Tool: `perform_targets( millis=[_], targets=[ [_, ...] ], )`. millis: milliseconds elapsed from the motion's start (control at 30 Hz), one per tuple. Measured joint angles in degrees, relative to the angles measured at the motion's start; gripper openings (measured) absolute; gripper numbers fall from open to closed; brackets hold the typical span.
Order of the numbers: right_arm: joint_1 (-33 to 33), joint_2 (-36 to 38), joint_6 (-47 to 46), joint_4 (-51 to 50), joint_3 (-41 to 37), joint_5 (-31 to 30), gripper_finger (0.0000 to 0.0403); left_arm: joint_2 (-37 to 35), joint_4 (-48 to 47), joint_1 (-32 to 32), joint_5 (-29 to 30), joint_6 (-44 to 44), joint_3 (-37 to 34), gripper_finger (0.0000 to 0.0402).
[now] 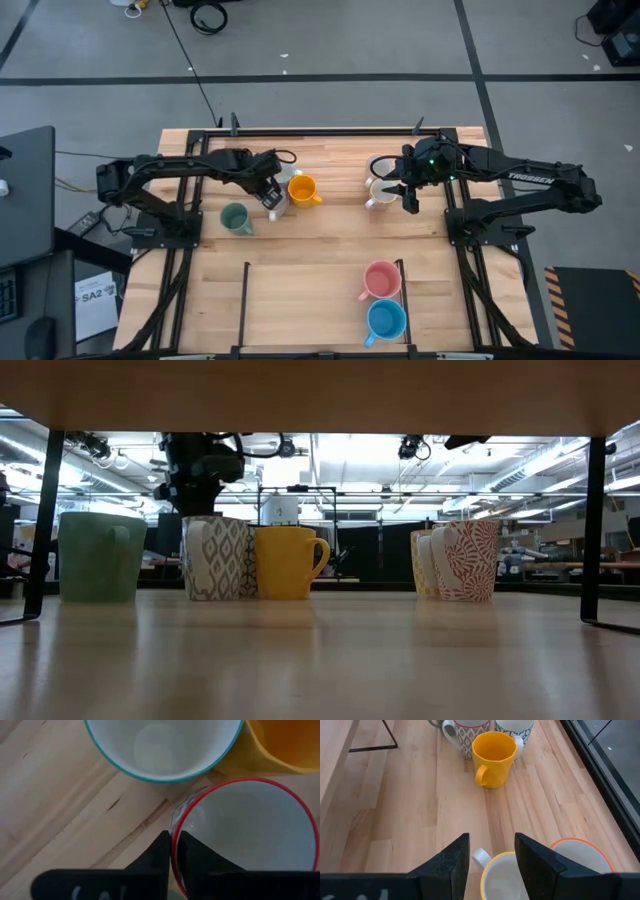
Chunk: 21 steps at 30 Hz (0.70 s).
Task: Place coffee mugs
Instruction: Put the grey mug on the shelf
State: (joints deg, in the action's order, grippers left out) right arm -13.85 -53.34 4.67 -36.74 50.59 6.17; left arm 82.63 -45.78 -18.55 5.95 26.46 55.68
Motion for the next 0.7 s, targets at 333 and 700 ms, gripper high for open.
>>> perform_targets(
  millis=[333,700],
  targets=[
    [0.0,0.0,0.02,0.01,0.0,0.0,0.0163,-2.45,-2.57,0.02,0.34,1.44,-0.09,0.0025],
    [0.0,0.0,0.02,-0.01,0.02,0.0,0.0162,-9.33,-4.1,0.07,-2.16,5.46,-0.09,0.0025]
  ],
)
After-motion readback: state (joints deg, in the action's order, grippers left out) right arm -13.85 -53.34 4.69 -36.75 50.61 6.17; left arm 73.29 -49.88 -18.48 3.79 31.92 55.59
